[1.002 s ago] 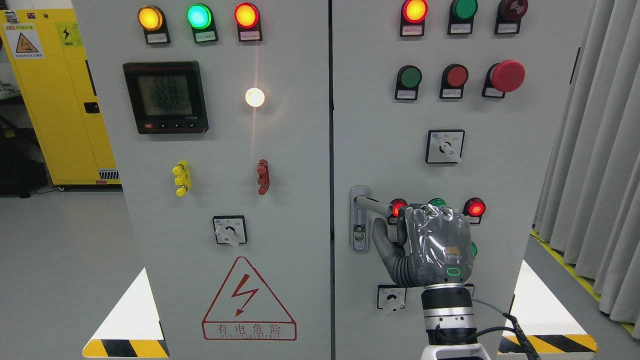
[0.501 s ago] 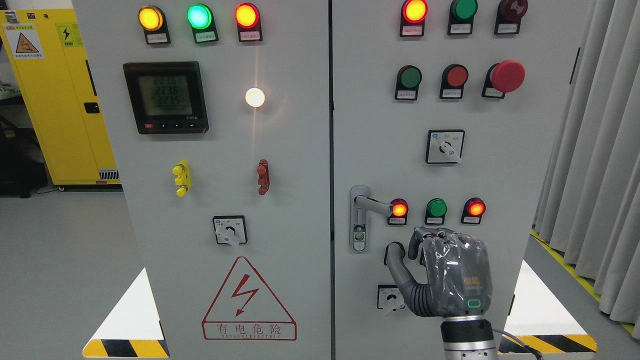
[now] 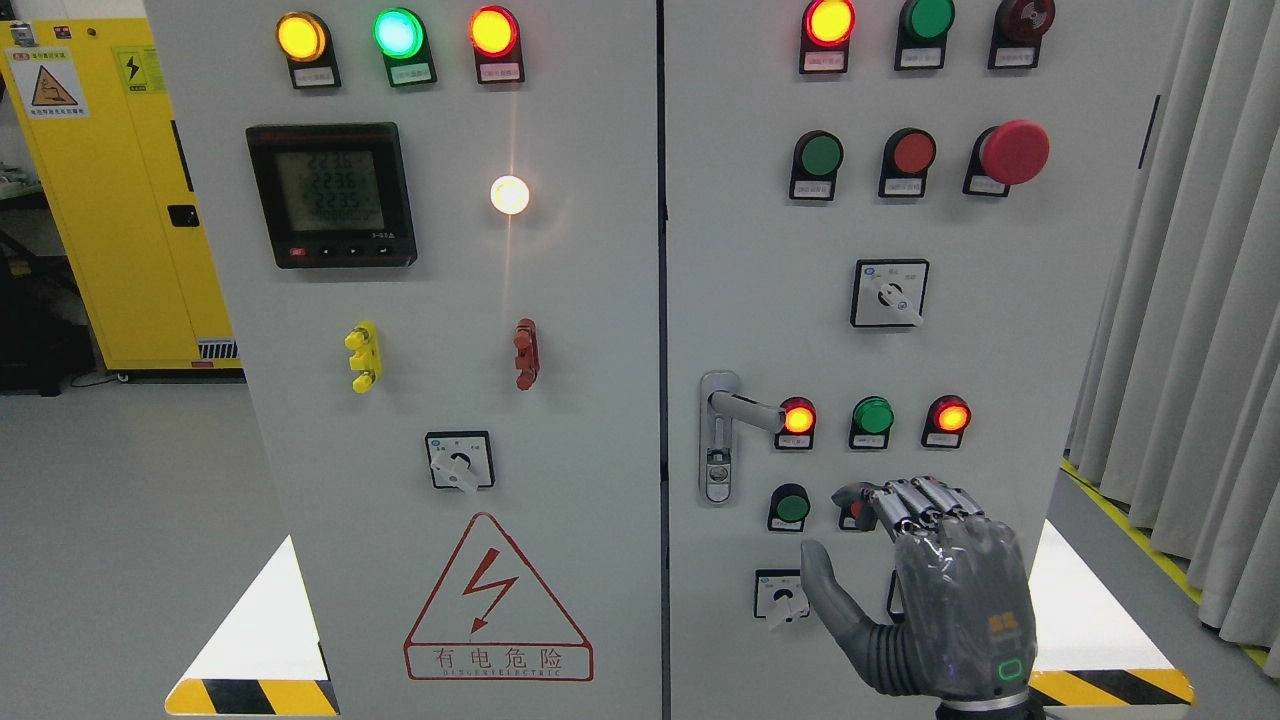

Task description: Release door handle

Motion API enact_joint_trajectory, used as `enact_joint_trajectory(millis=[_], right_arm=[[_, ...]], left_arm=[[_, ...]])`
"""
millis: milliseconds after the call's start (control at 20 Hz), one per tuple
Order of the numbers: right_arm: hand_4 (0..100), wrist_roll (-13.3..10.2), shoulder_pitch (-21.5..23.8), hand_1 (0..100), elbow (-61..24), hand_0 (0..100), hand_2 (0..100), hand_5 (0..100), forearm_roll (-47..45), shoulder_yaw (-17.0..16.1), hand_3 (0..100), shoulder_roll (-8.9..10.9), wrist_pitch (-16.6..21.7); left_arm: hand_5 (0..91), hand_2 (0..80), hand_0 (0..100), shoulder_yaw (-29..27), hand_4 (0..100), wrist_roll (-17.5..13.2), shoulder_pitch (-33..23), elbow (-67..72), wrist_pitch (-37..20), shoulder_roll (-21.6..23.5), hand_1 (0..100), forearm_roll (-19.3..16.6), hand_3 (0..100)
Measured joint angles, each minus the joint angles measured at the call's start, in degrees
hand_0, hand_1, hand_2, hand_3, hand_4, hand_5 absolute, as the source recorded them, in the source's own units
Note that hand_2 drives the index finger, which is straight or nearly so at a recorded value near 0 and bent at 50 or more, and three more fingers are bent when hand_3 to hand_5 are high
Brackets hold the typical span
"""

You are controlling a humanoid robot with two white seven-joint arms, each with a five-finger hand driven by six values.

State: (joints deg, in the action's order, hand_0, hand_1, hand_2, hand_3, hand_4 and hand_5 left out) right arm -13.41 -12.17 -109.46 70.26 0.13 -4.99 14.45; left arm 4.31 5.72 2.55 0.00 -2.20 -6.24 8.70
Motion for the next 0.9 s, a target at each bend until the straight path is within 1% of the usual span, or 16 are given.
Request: enact_joint_trajectory(millis=[150,351,551,902], right_arm=[[0,-0.22,0.7,38,-0.55,57,0,0,-1.66,-1.23,0,0.06,1.72],[0,-0.29,1.32,37,-1.11,58,0,0,-2.87,-2.44,0,0.11,2.67],[0,-0.45,1.44,37,-1.5,59,0,0,-3.47,-3.29,0,0.09,2.87],[0,0.33,1.26,36,-1.89,59,0,0,-3.99,-4.22,0,0.03,2.94]], left_arm=[[0.0,0.0,12,0.0,0,0.0,0.0,0.0,0.0,0.0,56,0.0,0],[0.0,0.0,12,0.0,0,0.0,0.0,0.0,0.0,0.0,56,0.0,0],[0.0,0.0,12,0.0,0,0.0,0.0,0.0,0.0,0.0,56,0.0,0],[0.0,0.0,12,0.0,0,0.0,0.0,0.0,0.0,0.0,56,0.0,0]])
